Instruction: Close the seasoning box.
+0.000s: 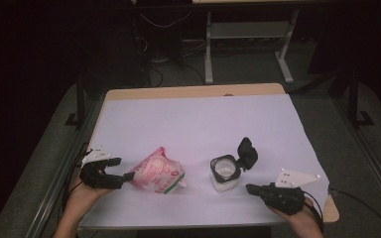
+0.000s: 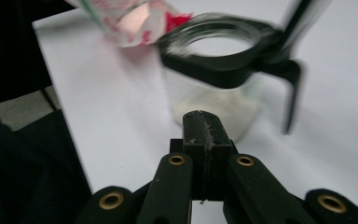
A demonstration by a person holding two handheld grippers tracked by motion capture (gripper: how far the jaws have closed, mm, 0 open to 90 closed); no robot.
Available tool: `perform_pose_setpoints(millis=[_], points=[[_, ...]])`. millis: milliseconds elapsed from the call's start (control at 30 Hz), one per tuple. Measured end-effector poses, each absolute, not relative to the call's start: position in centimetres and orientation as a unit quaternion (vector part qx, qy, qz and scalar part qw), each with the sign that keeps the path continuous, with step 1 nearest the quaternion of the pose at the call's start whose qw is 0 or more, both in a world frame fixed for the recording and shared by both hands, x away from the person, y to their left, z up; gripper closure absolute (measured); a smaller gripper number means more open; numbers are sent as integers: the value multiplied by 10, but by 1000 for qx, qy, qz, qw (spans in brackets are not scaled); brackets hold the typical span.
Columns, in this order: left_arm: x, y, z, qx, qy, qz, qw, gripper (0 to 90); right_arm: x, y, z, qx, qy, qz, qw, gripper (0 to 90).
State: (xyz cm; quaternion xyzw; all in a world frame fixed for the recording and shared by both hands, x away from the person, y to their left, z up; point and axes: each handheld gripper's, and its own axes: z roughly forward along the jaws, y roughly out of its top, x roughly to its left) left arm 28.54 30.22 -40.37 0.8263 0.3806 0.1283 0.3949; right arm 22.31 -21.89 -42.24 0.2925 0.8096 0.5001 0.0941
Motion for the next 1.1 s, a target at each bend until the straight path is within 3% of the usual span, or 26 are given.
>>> perform_pose_setpoints(millis=[500,1100], points=[[285,302,-402,825,381,128,397,204,252,-264,-409,352,768,517,137,900],[288,305,-407,820,393,124,398,206,304,-254,-389,353,745,549,139,900]])
